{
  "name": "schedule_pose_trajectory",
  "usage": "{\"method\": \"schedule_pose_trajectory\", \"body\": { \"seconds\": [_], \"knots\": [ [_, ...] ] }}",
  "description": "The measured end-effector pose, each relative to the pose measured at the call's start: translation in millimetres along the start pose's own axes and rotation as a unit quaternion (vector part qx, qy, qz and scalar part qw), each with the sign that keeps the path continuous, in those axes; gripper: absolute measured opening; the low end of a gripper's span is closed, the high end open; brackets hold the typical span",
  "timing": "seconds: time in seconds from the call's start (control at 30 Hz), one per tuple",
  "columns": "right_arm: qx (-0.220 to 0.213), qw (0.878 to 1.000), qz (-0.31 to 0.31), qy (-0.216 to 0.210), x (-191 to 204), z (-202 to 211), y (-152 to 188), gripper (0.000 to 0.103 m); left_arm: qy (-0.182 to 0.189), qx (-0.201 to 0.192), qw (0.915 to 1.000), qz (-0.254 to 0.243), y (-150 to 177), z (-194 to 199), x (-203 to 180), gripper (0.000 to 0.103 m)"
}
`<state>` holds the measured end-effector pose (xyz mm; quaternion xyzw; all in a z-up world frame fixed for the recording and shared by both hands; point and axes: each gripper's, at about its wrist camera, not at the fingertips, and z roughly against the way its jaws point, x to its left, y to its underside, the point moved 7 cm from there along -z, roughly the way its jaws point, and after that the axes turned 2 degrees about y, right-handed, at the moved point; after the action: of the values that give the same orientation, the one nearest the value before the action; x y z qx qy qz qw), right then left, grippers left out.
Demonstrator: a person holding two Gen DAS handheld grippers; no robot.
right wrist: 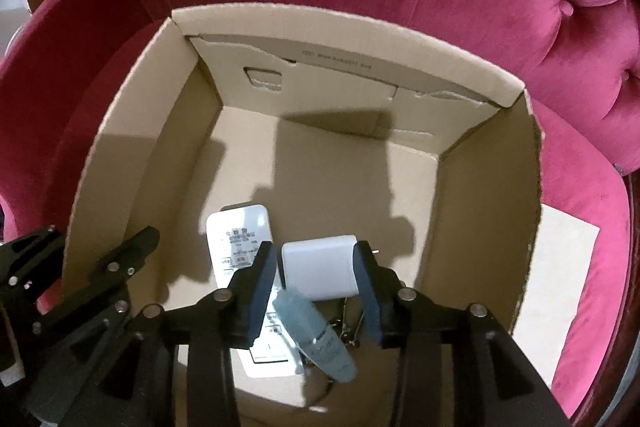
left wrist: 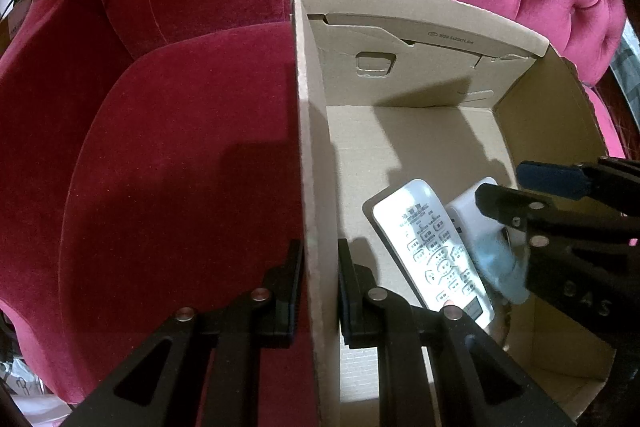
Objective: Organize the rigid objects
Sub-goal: 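Lower the bottle into the box and open the right gripper, then move the right tool back over the paper toward the blue key tag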
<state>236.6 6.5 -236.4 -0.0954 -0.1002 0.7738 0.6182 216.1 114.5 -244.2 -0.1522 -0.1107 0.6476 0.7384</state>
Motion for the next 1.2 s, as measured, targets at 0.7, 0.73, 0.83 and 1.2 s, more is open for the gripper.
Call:
{"method": "schedule_pose_trajectory", "body": {
  "seconds": [0.7, 0.73, 0.83, 1.2],
  "knots": [
    [-0.068, 0.998, 0.004, 0.017, -28, 74, -14, 0.073, -0.001, 0.000, 1.0000, -0.001, 1, -1, 1, 0.017],
    [-0.069, 0.997, 0.001, 0.018, -32, 75, -14, 0.076, -0.001, 0.000, 1.0000, -0.001, 1, -1, 0, 0.017],
    [-0.068, 0.997, -0.003, 0.027, -47, 79, -12, 0.084, -0.001, 0.000, 1.0000, -0.001, 1, -1, 1, 0.017],
    [-0.075, 0.995, -0.023, 0.055, -103, 86, 0, 0.100, -0.001, 0.000, 1.0000, 0.000, 1, -1, 0, 0.017]
  ]
}}
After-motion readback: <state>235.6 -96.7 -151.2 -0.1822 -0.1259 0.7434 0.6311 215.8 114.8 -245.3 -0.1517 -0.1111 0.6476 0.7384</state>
